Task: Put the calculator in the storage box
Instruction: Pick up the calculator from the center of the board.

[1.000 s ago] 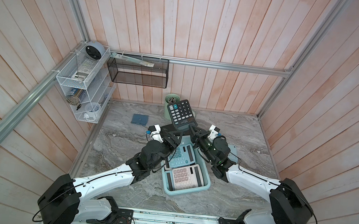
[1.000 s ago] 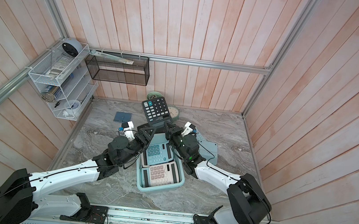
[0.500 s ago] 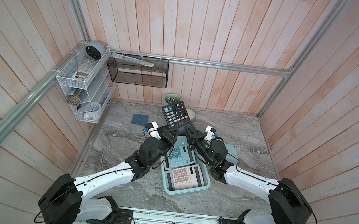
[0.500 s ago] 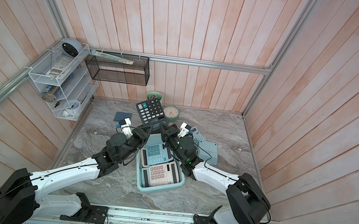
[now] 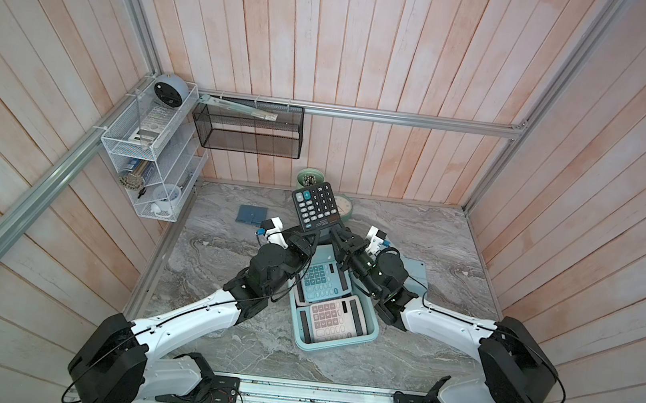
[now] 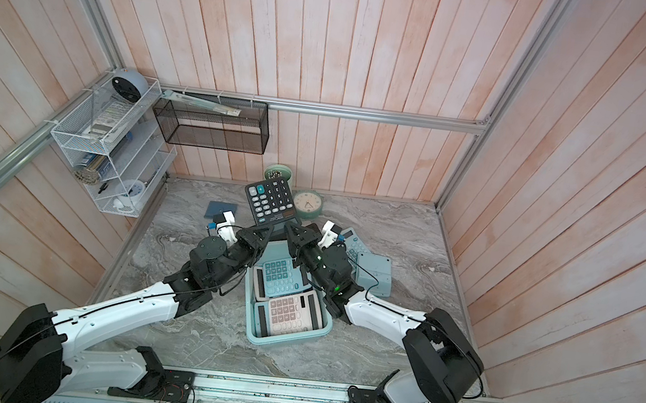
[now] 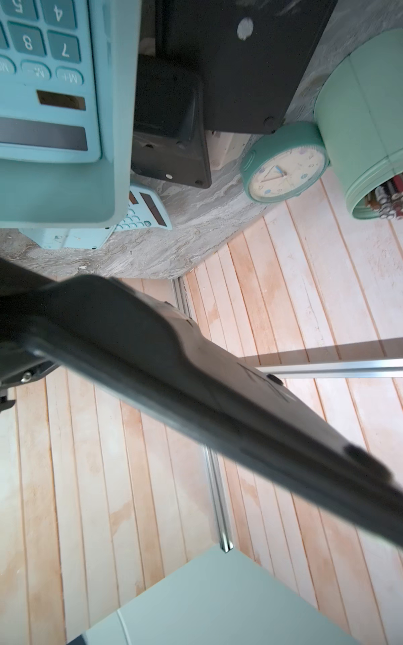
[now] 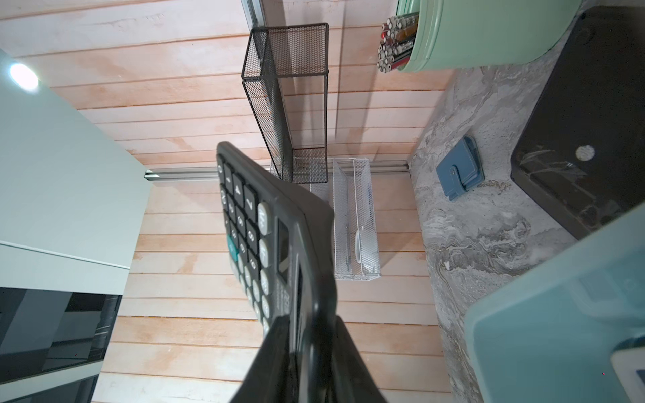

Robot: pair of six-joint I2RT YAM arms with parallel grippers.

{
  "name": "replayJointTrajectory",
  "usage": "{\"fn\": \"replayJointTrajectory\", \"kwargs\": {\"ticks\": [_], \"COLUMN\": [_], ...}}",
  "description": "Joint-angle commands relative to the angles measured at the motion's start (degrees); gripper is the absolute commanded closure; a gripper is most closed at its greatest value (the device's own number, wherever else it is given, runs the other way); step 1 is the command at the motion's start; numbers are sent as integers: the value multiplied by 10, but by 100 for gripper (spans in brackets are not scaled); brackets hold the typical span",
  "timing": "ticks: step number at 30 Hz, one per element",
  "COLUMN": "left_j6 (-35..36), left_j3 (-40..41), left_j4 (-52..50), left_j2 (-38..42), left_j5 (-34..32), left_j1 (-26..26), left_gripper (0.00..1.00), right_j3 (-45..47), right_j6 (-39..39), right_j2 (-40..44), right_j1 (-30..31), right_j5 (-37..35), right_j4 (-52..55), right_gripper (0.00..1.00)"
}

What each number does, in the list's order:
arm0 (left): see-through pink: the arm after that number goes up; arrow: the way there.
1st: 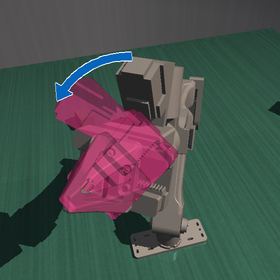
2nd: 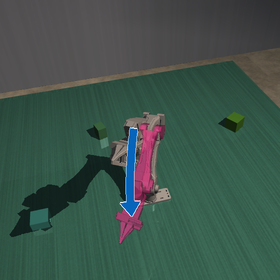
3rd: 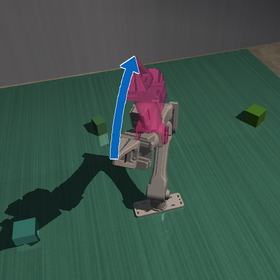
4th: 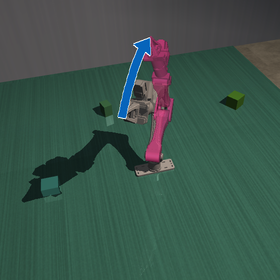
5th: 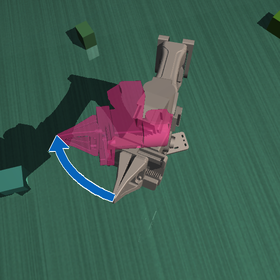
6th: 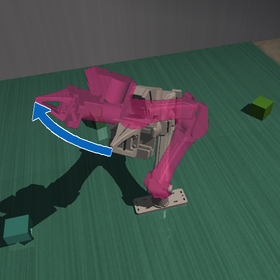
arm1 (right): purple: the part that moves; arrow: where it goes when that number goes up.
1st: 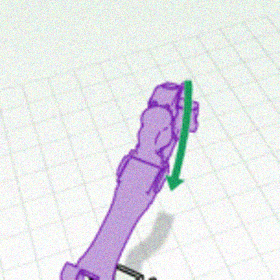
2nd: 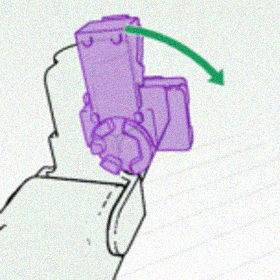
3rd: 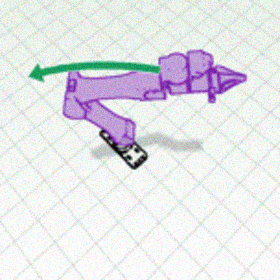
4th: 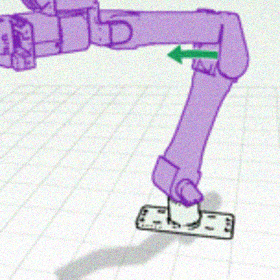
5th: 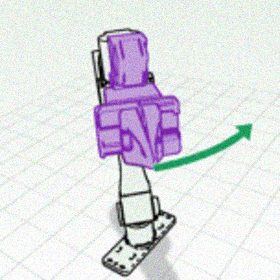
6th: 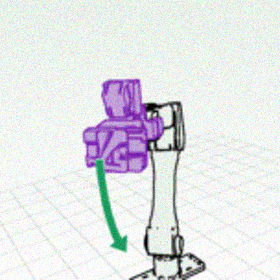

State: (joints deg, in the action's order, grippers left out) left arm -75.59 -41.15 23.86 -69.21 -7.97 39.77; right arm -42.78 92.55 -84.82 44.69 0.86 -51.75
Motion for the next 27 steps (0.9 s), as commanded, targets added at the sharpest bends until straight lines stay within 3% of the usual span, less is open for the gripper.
{"fn": "replayJointTrajectory", "kwargs": {"ticks": [1, 5, 14, 18, 22, 27], "left_j6": [38, 104, 307, 329, 324, 311], "left_j3": [-30, -80, -201, -212, -210, -196], "left_j4": [-81, -233, -538, -568, -570, -556], "left_j2": [32, 63, 68, 52, 35, 31], "left_j5": [67, 186, 392, 465, 518, 556], "left_j1": [-43, -107, -212, -229, -230, -231], "left_gripper": [100, 100, 100, 100, 100, 100], "right_j3": [15, 6, -130, -196, -256, -290], "right_j6": [-56, -160, -450, -532, -609, -635], "right_j2": [35, 98, 160, 137, 110, 74], "right_j1": [-24, -72, -218, -267, -277, -276], "right_j5": [70, 150, 339, 415, 446, 480], "right_j4": [41, 200, 564, 657, 737, 753], "right_gripper": [59, 45, 42, 42, 41, 41]}}
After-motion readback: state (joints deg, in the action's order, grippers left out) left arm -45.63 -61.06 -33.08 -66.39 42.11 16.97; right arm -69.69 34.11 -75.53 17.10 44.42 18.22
